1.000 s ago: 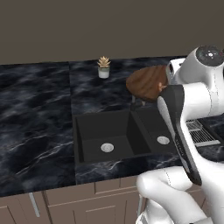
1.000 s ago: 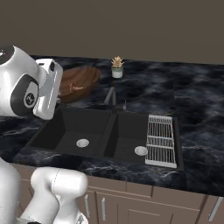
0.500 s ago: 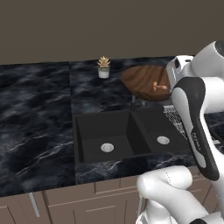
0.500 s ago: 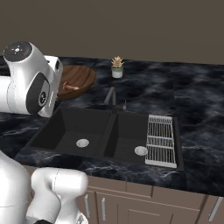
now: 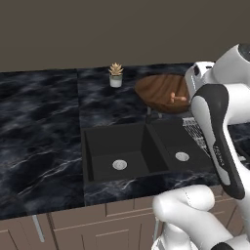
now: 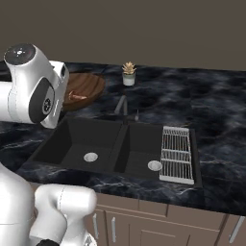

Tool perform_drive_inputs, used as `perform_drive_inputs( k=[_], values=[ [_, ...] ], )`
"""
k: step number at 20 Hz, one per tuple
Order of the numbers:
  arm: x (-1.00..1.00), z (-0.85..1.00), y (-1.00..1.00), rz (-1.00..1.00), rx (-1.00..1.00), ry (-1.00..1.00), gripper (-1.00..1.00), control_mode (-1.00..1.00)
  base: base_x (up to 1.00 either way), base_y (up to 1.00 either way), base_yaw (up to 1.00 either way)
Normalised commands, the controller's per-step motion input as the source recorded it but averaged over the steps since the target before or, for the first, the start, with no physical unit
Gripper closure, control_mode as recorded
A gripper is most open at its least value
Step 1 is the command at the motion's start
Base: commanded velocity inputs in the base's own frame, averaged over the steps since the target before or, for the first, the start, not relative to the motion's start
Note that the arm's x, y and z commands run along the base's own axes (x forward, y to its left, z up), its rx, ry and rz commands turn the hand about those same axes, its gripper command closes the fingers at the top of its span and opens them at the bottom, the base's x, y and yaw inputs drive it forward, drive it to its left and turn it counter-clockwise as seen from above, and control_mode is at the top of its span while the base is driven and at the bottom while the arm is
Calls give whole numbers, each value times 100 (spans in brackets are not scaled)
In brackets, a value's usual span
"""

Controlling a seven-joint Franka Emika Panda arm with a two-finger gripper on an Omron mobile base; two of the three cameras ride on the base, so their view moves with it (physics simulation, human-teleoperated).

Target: Pick the mushroom from the sink and place it in the bowl. Then pick the bowl and place it in the microwave. Then close the microwave door and press the start button.

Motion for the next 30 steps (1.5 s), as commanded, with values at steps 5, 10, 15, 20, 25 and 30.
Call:
perform_drive_inputs(
  k=[5, 10, 15, 20, 25, 30],
  values=[
    [0, 0, 0, 0, 0, 0, 100, 100, -24, -5, -1],
    [0, 0, 0, 0, 0, 0, 100, 100, -86, -28, -14],
    [0, 0, 0, 0, 0, 0, 100, 100, -35, -31, -55],
    [0, 0, 0, 0, 0, 0, 100, 100, 0, -21, -80],
    [0, 0, 0, 0, 0, 0, 100, 100, 0, -18, -85],
    [0, 0, 0, 0, 0, 0, 100, 100, 0, -11, -85]
  ],
)
